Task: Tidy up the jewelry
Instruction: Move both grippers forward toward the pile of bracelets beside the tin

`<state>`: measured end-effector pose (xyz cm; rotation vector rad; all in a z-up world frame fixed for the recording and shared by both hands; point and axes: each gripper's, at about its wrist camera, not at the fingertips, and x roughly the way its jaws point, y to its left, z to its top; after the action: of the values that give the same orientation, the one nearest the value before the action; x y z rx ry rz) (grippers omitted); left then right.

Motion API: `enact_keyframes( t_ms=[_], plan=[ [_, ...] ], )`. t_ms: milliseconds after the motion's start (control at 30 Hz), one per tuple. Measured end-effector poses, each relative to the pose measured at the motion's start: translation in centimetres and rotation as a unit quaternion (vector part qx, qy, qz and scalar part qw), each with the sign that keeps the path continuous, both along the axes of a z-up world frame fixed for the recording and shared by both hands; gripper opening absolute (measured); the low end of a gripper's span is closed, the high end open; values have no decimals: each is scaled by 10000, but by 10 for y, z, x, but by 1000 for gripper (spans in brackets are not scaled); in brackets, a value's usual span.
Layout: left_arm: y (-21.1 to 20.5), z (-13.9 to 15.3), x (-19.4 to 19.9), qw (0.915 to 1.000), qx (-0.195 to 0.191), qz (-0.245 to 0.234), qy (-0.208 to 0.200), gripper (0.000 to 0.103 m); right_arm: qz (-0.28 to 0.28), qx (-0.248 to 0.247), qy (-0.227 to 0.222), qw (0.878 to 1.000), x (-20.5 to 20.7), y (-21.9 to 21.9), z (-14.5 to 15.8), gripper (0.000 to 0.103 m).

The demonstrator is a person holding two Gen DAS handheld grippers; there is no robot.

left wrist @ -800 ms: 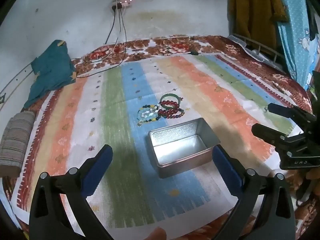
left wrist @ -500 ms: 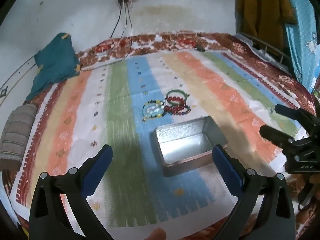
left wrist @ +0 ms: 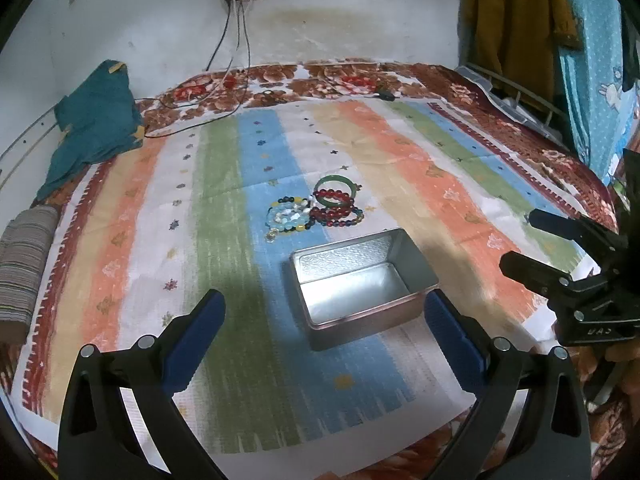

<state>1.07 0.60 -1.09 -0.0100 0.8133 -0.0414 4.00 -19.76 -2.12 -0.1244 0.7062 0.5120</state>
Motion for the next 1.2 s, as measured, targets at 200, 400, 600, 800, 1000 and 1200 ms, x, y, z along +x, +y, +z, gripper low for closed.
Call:
enact_keyframes(
  t_ms=[200, 400, 600, 800, 1000, 1200],
  plan=[
    [-3, 0, 2, 9999, 167, -6, 45, 98, 6, -26, 9, 10000, -1, 1, -2, 99],
    [0, -2, 3, 9998, 158, 84, 73, 98, 6, -31, 37, 10000, 0, 1, -1, 99],
    [3, -2, 3, 9998, 136, 107, 56, 98, -15, -37, 34, 10000, 2, 0, -2, 99],
    [6, 1, 2, 9995, 203, 252, -54, 98, -77, -50, 58, 9999, 6, 2, -2, 99],
    [12, 0, 11, 9990, 206, 385, 84, 98, -129, -65, 96, 9998, 10, 2, -1, 99],
    [16, -1, 26, 9985, 295, 408, 204, 98, -155, -149, 104, 9997, 19, 5, -3, 99]
  ],
)
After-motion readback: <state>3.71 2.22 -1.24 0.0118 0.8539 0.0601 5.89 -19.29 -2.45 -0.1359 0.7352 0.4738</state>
